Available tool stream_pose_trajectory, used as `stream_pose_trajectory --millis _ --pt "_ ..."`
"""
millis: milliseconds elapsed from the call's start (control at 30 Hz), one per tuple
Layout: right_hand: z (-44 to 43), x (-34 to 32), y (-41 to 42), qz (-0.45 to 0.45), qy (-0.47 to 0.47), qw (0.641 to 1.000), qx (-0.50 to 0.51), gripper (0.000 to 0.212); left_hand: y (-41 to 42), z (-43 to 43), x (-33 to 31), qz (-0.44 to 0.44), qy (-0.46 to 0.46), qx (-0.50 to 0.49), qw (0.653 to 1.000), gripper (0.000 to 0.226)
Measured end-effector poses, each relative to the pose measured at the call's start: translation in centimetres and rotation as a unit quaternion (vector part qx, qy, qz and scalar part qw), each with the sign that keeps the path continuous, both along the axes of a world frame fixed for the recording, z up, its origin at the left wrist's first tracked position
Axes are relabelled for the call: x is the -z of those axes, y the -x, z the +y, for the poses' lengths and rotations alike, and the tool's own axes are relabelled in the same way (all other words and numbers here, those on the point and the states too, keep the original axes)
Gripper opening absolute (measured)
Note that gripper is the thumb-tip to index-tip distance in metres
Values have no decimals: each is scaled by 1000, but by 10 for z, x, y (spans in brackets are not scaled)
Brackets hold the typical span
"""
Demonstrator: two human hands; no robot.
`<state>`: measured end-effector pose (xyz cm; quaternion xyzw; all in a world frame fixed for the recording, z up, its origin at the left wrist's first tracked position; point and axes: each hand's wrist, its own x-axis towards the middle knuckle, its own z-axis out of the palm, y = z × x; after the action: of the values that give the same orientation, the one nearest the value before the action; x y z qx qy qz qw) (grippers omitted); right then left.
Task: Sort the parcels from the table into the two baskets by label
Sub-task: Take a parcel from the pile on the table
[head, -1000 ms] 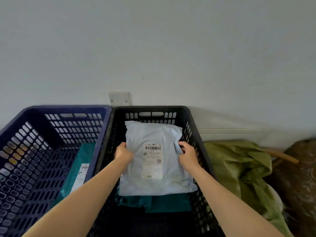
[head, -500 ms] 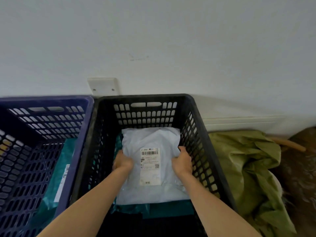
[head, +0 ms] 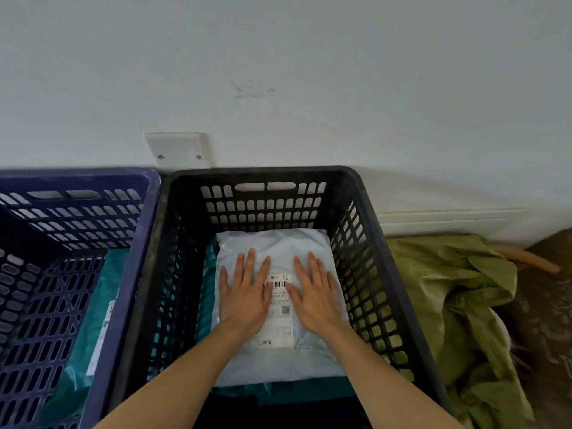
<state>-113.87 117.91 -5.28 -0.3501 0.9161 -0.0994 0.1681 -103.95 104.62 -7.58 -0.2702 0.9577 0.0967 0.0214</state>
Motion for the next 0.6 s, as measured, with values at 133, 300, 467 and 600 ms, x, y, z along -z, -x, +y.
stream_pose_trajectory --millis 133,300,467,600 --pt "-3 13 3 -26 -15 1000 3 63 -4 -5 6 -26 -6 12 1000 59" --pt "-8 22 4 -58 -16 998 7 63 -3 -6 12 -33 -7 6 999 63" --pt "-10 27 6 -76 -20 997 11 64 1 -6 8 -77 -31 15 996 72" --pt "-12 26 6 -83 -21 996 18 63 1 -6 7 -82 -42 19 996 72"
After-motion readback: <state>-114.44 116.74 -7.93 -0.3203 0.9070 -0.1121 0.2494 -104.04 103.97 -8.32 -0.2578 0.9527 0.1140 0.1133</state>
